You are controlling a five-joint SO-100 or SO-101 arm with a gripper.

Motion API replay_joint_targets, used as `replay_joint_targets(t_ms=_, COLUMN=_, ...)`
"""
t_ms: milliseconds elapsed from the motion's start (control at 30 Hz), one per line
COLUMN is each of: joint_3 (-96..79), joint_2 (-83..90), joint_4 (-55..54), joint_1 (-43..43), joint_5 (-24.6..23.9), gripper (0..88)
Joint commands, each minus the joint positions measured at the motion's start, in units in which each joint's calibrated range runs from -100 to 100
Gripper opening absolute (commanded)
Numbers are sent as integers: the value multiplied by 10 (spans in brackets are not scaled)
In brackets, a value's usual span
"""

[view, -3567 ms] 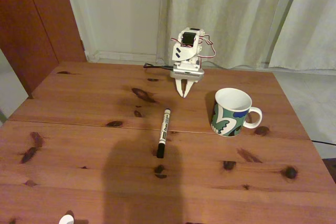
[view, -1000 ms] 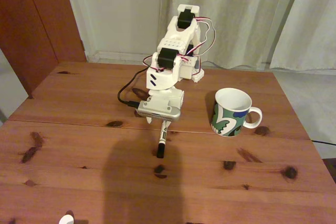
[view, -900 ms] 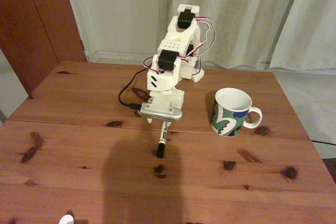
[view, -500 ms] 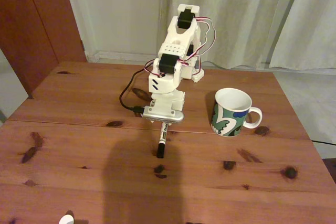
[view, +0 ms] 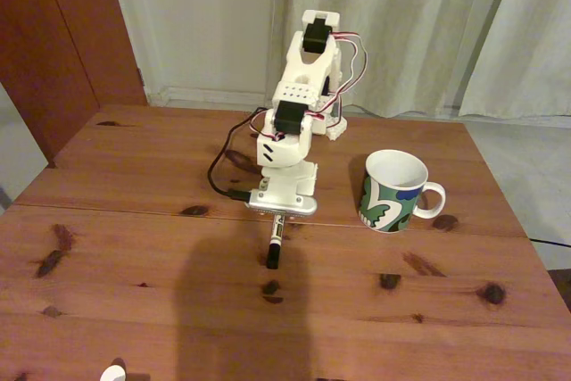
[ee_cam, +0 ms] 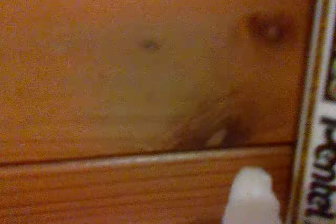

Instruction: Clean up the desk and place the pens and markers into the cup

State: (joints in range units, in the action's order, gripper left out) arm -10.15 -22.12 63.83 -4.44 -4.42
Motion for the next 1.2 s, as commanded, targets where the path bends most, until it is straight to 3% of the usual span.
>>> replay_joint_targets(t_ms=0, joint_3=6, joint_2=-4, joint_4=-26, joint_1=4, joint_5=-1, gripper=220)
replay_joint_targets(t_ms=167, joint_3=6, joint_2=-4, joint_4=-29, joint_1=4, joint_5=-1, gripper=204)
replay_joint_targets(t_ms=333, joint_3=7, joint_2=-3, joint_4=-30, joint_1=1, joint_5=1, gripper=0)
replay_joint_targets(t_ms=767, joint_3=1, joint_2=36, joint_4=-8, joint_1=-1, joint_5=3, gripper=10)
replay_joint_targets(t_ms=933, joint_3=-64, joint_2=210, joint_4=48, joint_1=3, joint_5=3, gripper=10)
replay_joint_targets(t_ms=1167, joint_3=-212, joint_2=472, joint_4=34, joint_1=14, joint_5=-1, gripper=10)
